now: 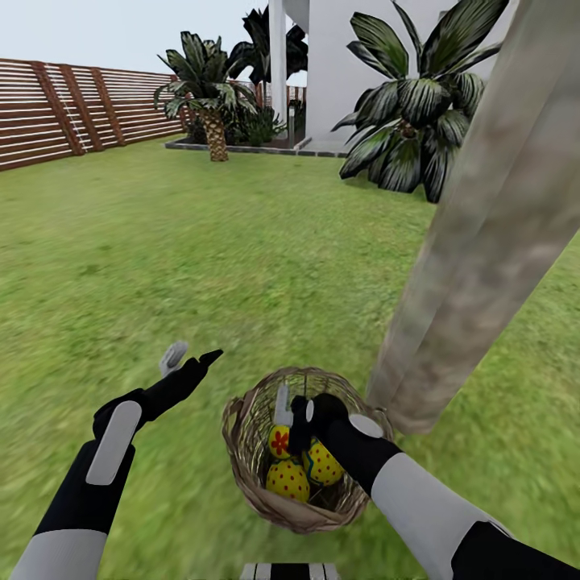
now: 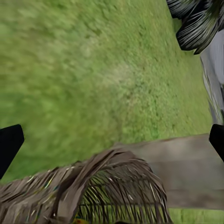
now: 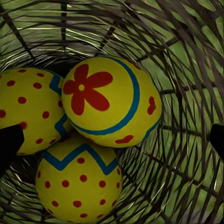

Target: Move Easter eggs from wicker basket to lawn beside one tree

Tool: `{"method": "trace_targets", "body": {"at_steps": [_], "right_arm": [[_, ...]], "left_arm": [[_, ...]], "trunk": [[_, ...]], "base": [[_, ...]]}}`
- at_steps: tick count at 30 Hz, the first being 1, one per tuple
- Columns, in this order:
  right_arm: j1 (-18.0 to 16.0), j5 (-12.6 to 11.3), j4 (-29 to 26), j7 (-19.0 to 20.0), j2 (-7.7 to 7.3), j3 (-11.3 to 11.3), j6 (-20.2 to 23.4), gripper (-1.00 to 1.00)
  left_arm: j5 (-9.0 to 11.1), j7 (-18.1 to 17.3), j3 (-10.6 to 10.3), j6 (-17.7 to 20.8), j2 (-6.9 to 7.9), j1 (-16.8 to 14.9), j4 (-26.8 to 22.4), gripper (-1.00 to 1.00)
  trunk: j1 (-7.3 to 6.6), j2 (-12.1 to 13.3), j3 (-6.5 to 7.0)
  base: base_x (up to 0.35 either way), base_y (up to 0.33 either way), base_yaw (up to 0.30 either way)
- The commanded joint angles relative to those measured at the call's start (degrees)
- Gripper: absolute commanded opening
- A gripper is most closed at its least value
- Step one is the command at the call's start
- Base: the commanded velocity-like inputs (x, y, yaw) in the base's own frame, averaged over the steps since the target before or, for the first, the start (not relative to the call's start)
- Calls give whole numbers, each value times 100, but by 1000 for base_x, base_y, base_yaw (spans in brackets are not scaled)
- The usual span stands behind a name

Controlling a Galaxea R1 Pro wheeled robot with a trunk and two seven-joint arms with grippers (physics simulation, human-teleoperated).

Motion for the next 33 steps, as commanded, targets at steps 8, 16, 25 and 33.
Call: {"method": "trace_targets", "body": {"at_steps": [8,16,25,33], "right_arm": [[-3,42,-36,-47,-1,0,21,100],[-83,171,-49,-49,-2,-31,24,100],[-319,233,-42,0,1,-45,31,100],[-345,241,-58,-16,10,-45,35,100]], "left_arm": [[29,7,-6,32,-3,-3,-3,100],[29,7,-10,32,-3,-3,4,100],[29,7,-10,32,-3,-3,4,100],[29,7,-10,32,-3,-3,5,100]], "trunk": [[19,-13,-183],[40,-24,-360],[63,-36,-559],[84,-46,-737]], "base": [[0,0,0],[0,0,0],[0,0,0],[0,0,0]]}}
